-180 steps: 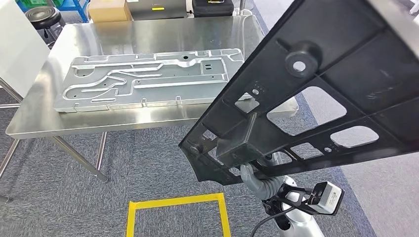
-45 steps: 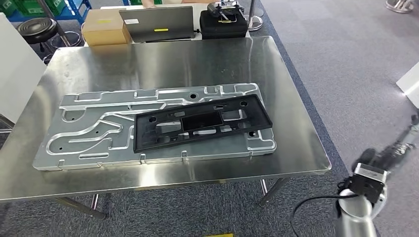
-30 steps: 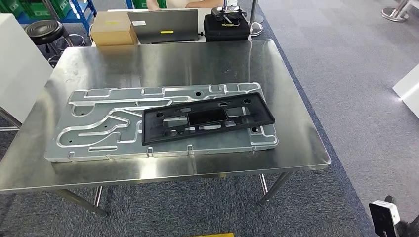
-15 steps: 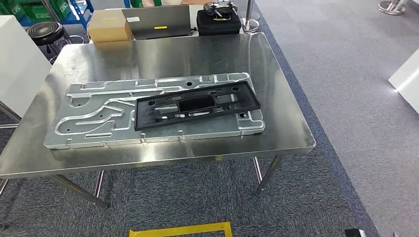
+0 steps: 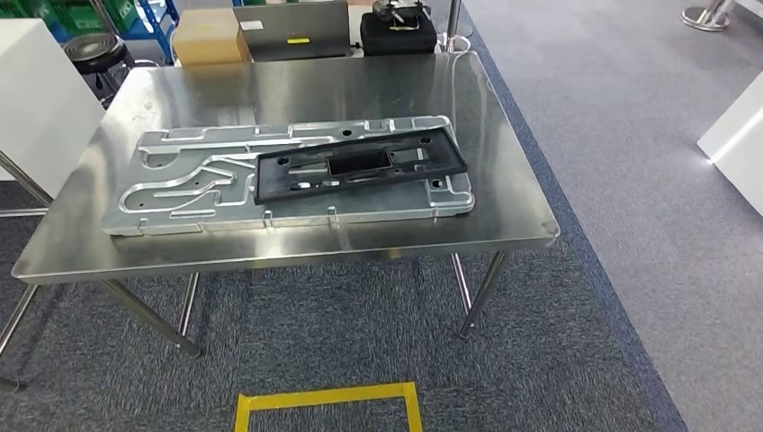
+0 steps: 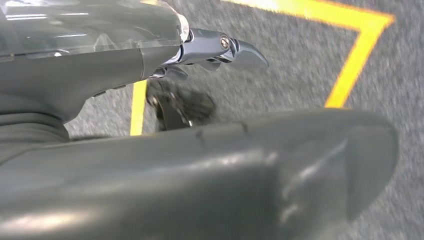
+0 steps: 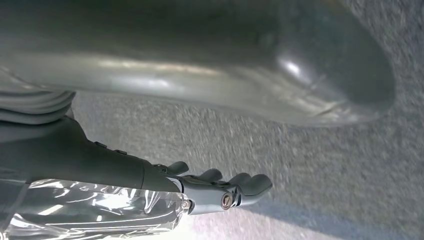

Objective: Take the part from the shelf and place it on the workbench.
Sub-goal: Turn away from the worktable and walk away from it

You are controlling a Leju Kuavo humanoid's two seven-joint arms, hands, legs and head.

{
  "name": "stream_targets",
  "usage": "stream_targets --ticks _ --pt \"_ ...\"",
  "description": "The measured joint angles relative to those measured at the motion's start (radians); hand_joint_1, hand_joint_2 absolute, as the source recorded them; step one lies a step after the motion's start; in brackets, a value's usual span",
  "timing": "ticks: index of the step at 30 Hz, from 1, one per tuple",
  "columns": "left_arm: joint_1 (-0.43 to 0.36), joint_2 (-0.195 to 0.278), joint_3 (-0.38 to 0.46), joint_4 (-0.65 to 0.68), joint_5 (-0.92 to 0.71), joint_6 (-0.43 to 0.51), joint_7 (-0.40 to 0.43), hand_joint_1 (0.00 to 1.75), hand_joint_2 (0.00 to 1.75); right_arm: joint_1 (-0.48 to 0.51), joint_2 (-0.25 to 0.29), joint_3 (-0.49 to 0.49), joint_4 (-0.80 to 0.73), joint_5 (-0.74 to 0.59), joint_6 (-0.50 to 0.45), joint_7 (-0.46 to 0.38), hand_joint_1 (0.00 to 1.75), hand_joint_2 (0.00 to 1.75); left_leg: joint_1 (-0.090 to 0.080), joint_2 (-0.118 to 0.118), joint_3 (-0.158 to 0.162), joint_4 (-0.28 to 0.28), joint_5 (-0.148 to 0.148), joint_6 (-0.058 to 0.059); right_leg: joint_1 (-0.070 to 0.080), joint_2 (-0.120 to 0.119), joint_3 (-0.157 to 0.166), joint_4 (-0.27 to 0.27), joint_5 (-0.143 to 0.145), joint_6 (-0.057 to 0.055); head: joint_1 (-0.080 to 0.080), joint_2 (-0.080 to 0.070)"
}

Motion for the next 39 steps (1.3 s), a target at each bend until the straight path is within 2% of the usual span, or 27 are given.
stream_targets --ticks 3,4,5,6,8,10,11,12,14,15,16,18,19,20,21,22,24,26,27,29,30,32,34,35,36,37,39 --pt "0.001 -0.002 0.000 0.000 0.000 0.000 0.001 0.00 0.00 -0.001 0.000 -0.003 0.014 0.017 0.028 0.029 0.00 0.00 0.002 0.003 -0.047 0.000 0.040 0.007 -0.007 0.002 -0.042 0.165 -0.152 0.015 0.000 0.000" --pt "0.002 -0.003 0.000 0.000 0.000 0.000 0.002 0.00 0.00 -0.002 0.001 -0.003 0.019 0.030 0.051 0.051 0.00 0.00 0.002 0.004 -0.066 0.003 0.052 0.005 -0.010 0.002 -0.049 0.223 -0.173 0.020 0.000 0.000" --pt "0.002 -0.004 0.000 0.000 0.000 0.000 0.002 0.00 0.00 -0.003 0.003 -0.003 0.023 0.043 0.076 0.072 0.00 0.00 0.003 0.004 -0.085 0.008 0.063 0.002 -0.013 0.002 -0.043 0.257 -0.169 0.025 0.000 0.000" --pt "0.002 -0.006 0.000 0.000 -0.001 0.000 0.001 0.00 0.00 -0.003 0.006 -0.003 0.029 0.055 0.100 0.088 0.00 0.00 0.004 0.005 -0.104 0.014 0.073 -0.001 -0.016 0.001 -0.020 0.256 -0.144 0.028 0.000 0.000" --pt "0.001 -0.012 0.000 0.000 0.000 0.002 -0.001 0.00 0.00 -0.005 0.015 -0.003 0.039 0.071 0.141 0.101 0.00 0.00 0.007 0.005 -0.141 0.033 0.089 -0.010 -0.023 0.001 0.075 0.156 -0.099 0.032 0.000 0.000" --pt "0.001 -0.016 0.000 0.000 0.000 0.005 -0.005 0.00 0.00 -0.011 0.022 -0.003 0.047 0.078 0.169 0.098 0.00 0.00 0.007 0.005 -0.167 0.053 0.102 -0.022 -0.021 0.002 0.175 0.014 -0.115 0.026 0.000 0.000" --pt "0.001 -0.016 0.001 0.000 0.000 0.007 -0.007 0.00 0.00 -0.013 0.025 -0.003 0.050 0.078 0.179 0.096 0.00 0.00 0.006 0.006 -0.175 0.059 0.109 -0.029 -0.017 0.003 0.199 -0.028 -0.130 0.018 0.000 0.000" --pt "0.001 -0.017 0.001 0.000 -0.001 0.010 -0.009 0.00 0.00 -0.015 0.026 -0.003 0.053 0.076 0.188 0.093 0.00 0.00 0.006 0.007 -0.179 0.061 0.117 -0.035 -0.013 0.003 0.205 -0.047 -0.136 0.009 0.000 0.000" --pt "0.002 -0.018 0.001 0.000 -0.011 0.018 -0.012 0.00 0.00 -0.014 0.027 -0.005 0.058 0.063 0.207 0.091 0.00 0.00 0.011 0.005 -0.188 0.067 0.118 -0.049 -0.012 -0.001 0.190 -0.047 -0.122 -0.011 0.000 0.000" --pt "0.004 -0.018 0.000 0.000 -0.018 0.022 -0.014 0.00 0.00 -0.014 0.027 -0.007 0.060 0.055 0.216 0.091 0.00 0.00 0.013 0.004 -0.196 0.086 0.092 -0.054 -0.013 -0.003 0.180 -0.048 -0.110 -0.020 0.000 0.000" --pt "0.005 -0.018 -0.001 0.000 -0.027 0.024 -0.016 0.00 0.00 -0.014 0.028 -0.009 0.062 0.049 0.225 0.091 0.00 0.00 0.016 0.002 -0.210 0.124 0.048 -0.059 -0.013 -0.006 0.167 -0.049 -0.098 -0.027 0.000 0.000" --pt "0.006 -0.020 -0.006 0.000 -0.045 0.025 -0.023 0.00 0.00 -0.013 0.029 -0.016 0.065 0.040 0.242 0.092 0.00 0.00 0.018 0.000 -0.241 0.247 -0.057 -0.067 -0.010 -0.008 0.135 -0.048 -0.073 -0.034 0.000 0.000" --pt "0.006 -0.020 -0.010 0.000 -0.053 0.023 -0.026 0.00 0.00 -0.012 0.031 -0.020 0.068 0.037 0.250 0.092 0.00 0.00 0.018 0.000 -0.250 0.308 -0.087 -0.070 -0.009 -0.008 0.117 -0.046 -0.061 -0.035 0.000 0.000" --pt "0.006 -0.020 -0.014 0.000 -0.059 0.020 -0.028 0.00 0.00 -0.011 0.034 -0.023 0.070 0.036 0.257 0.093 0.00 0.00 0.018 0.000 -0.246 0.346 -0.092 -0.071 -0.008 -0.008 0.099 -0.043 -0.049 -0.034 0.000 0.000" --pt "0.005 -0.020 -0.017 0.000 -0.063 0.017 -0.029 0.00 0.00 -0.009 0.038 -0.027 0.073 0.035 0.264 0.093 0.00 0.00 0.018 -0.001 -0.225 0.351 -0.074 -0.071 -0.007 -0.008 0.080 -0.039 -0.037 -0.033 0.000 0.000" --pt "0.005 -0.020 -0.020 0.000 -0.065 0.014 -0.031 0.00 0.00 -0.008 0.041 -0.029 0.075 0.037 0.269 0.093 0.00 0.00 0.018 -0.001 -0.187 0.321 -0.044 -0.069 -0.007 -0.008 0.063 -0.034 -0.028 -0.031 0.000 0.000" --pt "0.003 -0.016 -0.024 0.000 -0.058 0.009 -0.038 0.00 0.00 -0.008 0.050 -0.032 0.081 0.046 0.281 0.100 0.00 0.00 0.016 -0.002 -0.072 0.180 -0.016 -0.060 -0.005 -0.007 0.034 -0.022 -0.011 -0.024 0.000 0.000" --pt "0.002 -0.008 -0.025 0.000 -0.043 0.003 -0.043 0.00 0.00 -0.011 0.061 -0.032 0.087 0.057 0.293 0.112 0.00 0.00 0.011 -0.003 0.010 0.051 -0.038 -0.046 -0.003 -0.007 0.020 -0.016 0.006 -0.014 0.000 0.000" --pt "0.002 -0.004 -0.025 0.000 -0.036 0.001 -0.043 0.00 0.00 -0.013 0.066 -0.032 0.089 0.061 0.301 0.119 0.00 0.00 0.009 -0.003 0.022 0.023 -0.048 -0.039 -0.003 -0.008 0.017 -0.016 0.016 -0.008 0.000 0.000" --pt "0.004 0.003 -0.022 0.000 -0.027 -0.003 -0.037 0.00 0.00 -0.019 0.076 -0.032 0.095 0.067 0.322 0.137 0.00 0.00 0.010 0.000 0.009 0.016 -0.034 -0.026 -0.005 -0.007 0.011 -0.017 0.027 0.004 0.000 0.000" --pt "0.004 0.006 -0.020 0.000 -0.025 -0.003 -0.033 0.00 0.00 -0.022 0.079 -0.031 0.098 0.068 0.336 0.151 0.00 0.00 0.012 0.002 -0.001 0.015 -0.022 -0.018 -0.007 -0.006 0.004 -0.006 0.010 0.009 0.000 0.000" --pt "0.003 0.011 -0.017 0.000 -0.025 -0.004 -0.025 0.00 0.00 -0.029 0.085 -0.031 0.103 0.065 0.360 0.180 0.00 0.00 0.014 0.006 -0.027 0.013 0.003 -0.005 -0.010 -0.002 -0.020 0.073 -0.083 0.016 0.000 0.000" --pt "0.002 0.016 -0.016 0.000 -0.032 -0.007 -0.021 0.00 0.00 -0.035 0.092 -0.032 0.107 0.057 0.377 0.205 0.00 0.00 0.012 0.006 -0.057 0.015 0.026 0.000 -0.011 -0.002 -0.040 0.191 -0.176 0.022 0.000 0.000" --pt "0.001 0.018 -0.016 0.000 -0.036 -0.009 -0.020 0.00 0.00 -0.038 0.094 -0.032 0.109 0.054 0.384 0.213 0.00 0.00 0.011 0.006 -0.072 0.017 0.038 -0.001 -0.012 -0.002 -0.039 0.233 -0.185 0.024 0.000 0.000" --pt "0.001 0.020 -0.017 0.000 -0.041 -0.011 -0.020 0.00 0.00 -0.041 0.097 -0.032 0.110 0.051 0.390 0.218 0.00 0.00 0.010 0.007 -0.089 0.020 0.049 -0.003 -0.012 -0.002 -0.026 0.248 -0.171 0.025 0.000 0.000" --pt "0.000 0.021 -0.017 0.000 -0.044 -0.012 -0.020 0.00 0.00 -0.044 0.100 -0.032 0.111 0.049 0.395 0.219 0.00 0.00 0.010 0.007 -0.106 0.025 0.059 -0.006 -0.012 -0.002 0.003 0.230 -0.141 0.024 0.000 0.000" --pt "-0.004 0.022 -0.017 0.000 -0.049 -0.013 -0.019 0.00 0.00 -0.051 0.103 -0.032 0.111 0.046 0.402 0.214 0.00 0.00 0.009 0.008 -0.139 0.038 0.077 -0.012 -0.011 -0.002 0.101 0.116 -0.101 0.016 0.000 0.000"
